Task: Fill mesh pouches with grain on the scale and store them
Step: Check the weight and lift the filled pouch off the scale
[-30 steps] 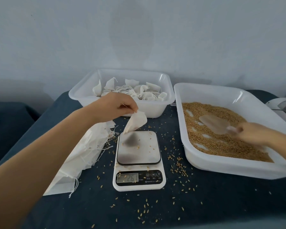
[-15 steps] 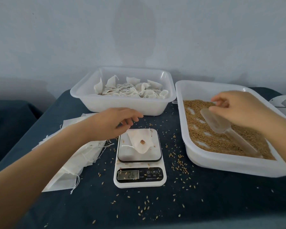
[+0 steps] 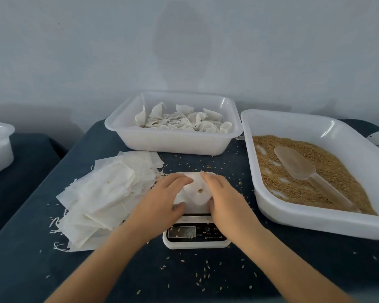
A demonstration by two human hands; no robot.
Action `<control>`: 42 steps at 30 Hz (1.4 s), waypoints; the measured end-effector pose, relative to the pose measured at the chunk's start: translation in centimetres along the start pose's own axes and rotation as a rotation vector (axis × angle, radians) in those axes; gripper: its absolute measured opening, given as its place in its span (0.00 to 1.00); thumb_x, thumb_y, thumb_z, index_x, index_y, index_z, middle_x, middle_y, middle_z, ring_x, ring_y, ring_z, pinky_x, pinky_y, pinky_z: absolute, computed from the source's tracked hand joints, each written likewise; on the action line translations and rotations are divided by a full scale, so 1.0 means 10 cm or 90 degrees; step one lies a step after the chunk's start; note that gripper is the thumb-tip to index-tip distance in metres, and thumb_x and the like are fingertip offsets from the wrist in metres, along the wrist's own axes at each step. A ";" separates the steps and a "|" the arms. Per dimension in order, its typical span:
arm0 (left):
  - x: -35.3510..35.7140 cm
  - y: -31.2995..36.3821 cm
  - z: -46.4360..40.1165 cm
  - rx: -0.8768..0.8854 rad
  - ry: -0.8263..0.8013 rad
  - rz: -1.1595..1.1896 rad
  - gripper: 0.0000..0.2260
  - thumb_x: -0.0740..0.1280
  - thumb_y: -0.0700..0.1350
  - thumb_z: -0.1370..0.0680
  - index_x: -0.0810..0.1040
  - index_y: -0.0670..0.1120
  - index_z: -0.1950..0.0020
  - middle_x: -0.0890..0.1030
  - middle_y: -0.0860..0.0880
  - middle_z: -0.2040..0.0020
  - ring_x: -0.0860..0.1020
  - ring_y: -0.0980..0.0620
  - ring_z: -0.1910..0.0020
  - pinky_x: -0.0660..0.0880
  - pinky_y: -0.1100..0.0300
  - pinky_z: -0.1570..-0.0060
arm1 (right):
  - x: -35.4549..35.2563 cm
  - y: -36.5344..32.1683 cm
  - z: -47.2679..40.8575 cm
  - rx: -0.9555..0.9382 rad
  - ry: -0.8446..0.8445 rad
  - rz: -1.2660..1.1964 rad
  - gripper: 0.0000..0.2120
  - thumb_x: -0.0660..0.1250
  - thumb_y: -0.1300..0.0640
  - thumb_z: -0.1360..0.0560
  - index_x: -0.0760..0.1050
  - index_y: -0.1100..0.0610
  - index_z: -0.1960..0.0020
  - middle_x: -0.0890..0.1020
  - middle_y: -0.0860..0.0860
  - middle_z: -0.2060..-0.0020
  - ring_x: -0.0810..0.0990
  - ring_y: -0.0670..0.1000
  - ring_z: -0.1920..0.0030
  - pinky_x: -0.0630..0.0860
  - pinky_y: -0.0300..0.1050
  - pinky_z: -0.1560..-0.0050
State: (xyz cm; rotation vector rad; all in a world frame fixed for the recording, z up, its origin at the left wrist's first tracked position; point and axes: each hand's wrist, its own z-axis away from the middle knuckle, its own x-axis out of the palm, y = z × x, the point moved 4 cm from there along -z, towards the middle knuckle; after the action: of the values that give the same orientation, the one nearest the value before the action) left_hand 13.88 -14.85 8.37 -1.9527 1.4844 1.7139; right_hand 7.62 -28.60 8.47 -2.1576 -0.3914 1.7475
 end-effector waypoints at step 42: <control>-0.75 0.15 -0.62 -0.056 0.258 0.244 0.05 0.69 0.41 0.25 0.80 0.51 0.57 0.79 0.60 0.63 0.74 0.67 0.64 0.68 0.74 0.62 | -0.91 -0.33 -0.86 -0.096 0.040 -0.125 0.03 0.70 0.53 0.28 0.77 0.47 0.59 0.73 0.42 0.71 0.70 0.35 0.73 0.64 0.30 0.71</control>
State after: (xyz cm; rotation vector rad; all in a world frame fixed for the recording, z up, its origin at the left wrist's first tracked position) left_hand 17.98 -15.53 17.32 -2.2823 2.0685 1.5964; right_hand 14.17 -30.17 19.55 -2.1847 -0.7129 1.5848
